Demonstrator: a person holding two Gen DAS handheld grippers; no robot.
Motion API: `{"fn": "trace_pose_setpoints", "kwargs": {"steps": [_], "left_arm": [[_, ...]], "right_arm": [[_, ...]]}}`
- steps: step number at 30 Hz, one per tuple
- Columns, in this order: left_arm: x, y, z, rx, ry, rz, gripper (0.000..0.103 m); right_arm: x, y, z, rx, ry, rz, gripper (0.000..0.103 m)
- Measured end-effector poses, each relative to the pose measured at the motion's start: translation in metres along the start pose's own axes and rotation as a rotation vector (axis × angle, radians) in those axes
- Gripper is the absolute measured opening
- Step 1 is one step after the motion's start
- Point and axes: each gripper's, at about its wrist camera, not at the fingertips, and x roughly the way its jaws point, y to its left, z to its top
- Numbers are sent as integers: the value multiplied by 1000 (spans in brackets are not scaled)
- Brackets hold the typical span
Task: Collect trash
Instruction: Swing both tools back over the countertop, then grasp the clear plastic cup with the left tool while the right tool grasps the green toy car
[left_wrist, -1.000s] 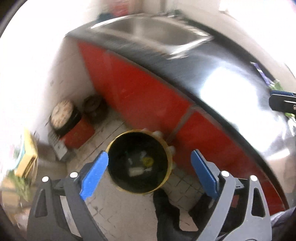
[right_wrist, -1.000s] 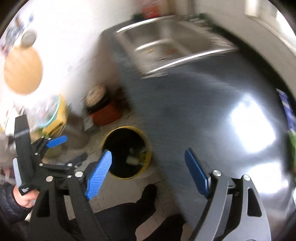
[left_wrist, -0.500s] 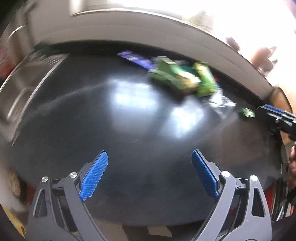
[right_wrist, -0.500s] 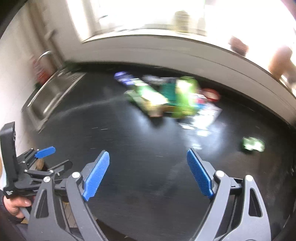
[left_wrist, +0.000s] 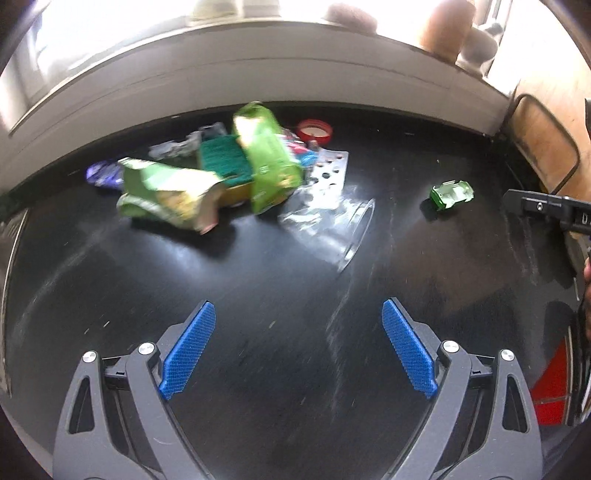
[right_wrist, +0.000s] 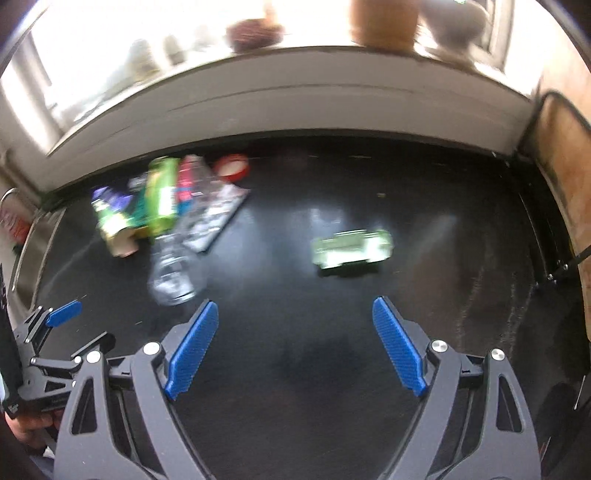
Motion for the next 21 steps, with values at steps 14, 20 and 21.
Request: {"fn": "trace_pose_setpoints", "kwargs": {"steps": [14, 20, 21], "left_arm": [[97, -13, 40, -26, 91, 100, 89], [104, -9, 43, -20, 80, 77, 75], [104, -9, 44, -13, 77, 63, 70]], "right_arm": [[106, -51, 46, 6, 147, -38, 77], [120, -54, 44, -5, 170, -42, 51], [120, -52, 44, -2, 164, -19, 38]]}}
